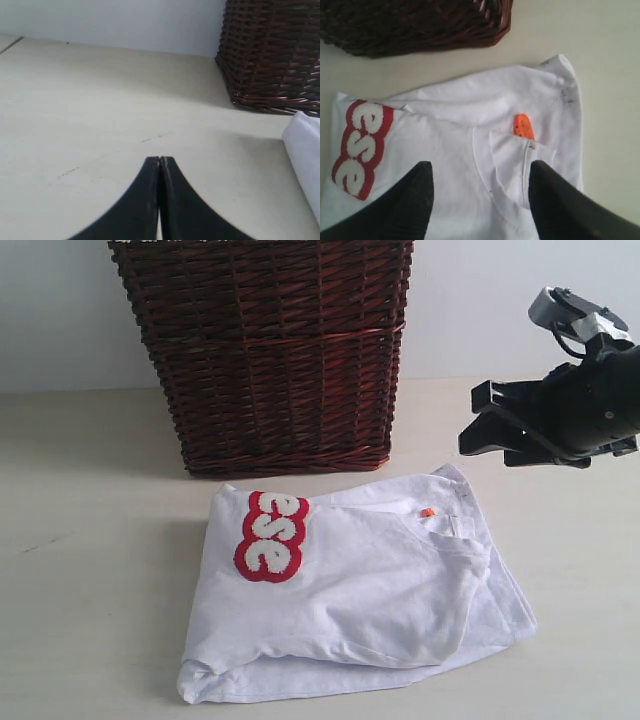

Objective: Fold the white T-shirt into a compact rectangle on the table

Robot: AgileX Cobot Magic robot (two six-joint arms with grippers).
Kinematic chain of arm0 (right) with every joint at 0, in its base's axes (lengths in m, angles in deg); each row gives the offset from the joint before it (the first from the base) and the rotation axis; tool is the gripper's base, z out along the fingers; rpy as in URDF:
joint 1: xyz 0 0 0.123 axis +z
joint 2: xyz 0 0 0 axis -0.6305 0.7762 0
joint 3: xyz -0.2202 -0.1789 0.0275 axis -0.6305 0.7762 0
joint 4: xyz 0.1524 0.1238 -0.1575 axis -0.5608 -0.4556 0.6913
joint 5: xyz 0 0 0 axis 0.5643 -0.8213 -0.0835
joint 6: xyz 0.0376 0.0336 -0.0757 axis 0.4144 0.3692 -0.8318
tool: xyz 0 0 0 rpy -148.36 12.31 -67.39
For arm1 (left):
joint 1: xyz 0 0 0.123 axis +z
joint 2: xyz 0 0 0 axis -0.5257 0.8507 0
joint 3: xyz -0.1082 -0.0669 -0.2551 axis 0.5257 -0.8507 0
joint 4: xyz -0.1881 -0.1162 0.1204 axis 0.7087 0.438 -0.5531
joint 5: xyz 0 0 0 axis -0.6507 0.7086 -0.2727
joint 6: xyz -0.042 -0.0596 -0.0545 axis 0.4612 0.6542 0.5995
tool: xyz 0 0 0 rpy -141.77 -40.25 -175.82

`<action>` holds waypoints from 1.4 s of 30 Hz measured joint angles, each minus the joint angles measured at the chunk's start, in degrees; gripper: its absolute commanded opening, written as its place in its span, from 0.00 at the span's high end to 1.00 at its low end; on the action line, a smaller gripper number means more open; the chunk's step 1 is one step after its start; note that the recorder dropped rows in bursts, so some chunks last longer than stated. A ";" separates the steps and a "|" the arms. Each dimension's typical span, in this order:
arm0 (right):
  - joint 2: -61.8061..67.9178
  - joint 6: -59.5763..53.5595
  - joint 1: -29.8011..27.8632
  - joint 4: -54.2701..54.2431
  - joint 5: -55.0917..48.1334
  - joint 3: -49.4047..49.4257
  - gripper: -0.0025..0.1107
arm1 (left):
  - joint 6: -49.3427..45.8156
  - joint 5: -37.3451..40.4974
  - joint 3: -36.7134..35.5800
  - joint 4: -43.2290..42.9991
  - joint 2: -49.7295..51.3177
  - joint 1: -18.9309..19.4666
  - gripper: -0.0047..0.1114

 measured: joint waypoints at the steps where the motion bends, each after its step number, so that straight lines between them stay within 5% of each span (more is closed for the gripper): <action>1: 0.00 0.00 0.00 -0.12 0.00 0.00 0.49 | 0.00 0.00 0.00 0.00 0.00 -0.37 0.96; 9: 0.00 -0.67 -0.04 4.76 -4.62 0.00 0.49 | 0.00 0.00 0.00 0.00 0.00 -4.52 0.96; 19: 3.89 17.29 -0.15 22.85 -9.00 0.00 0.50 | 0.00 0.00 0.00 0.00 0.00 -4.83 0.96; 28: 15.17 -0.35 -0.14 2.60 -15.01 0.20 0.41 | 0.00 0.00 0.00 0.00 0.00 -4.83 0.96; 42: 21.71 -4.23 -0.17 -0.93 -13.38 0.20 0.41 | 0.00 0.00 0.00 0.00 0.00 -4.83 0.96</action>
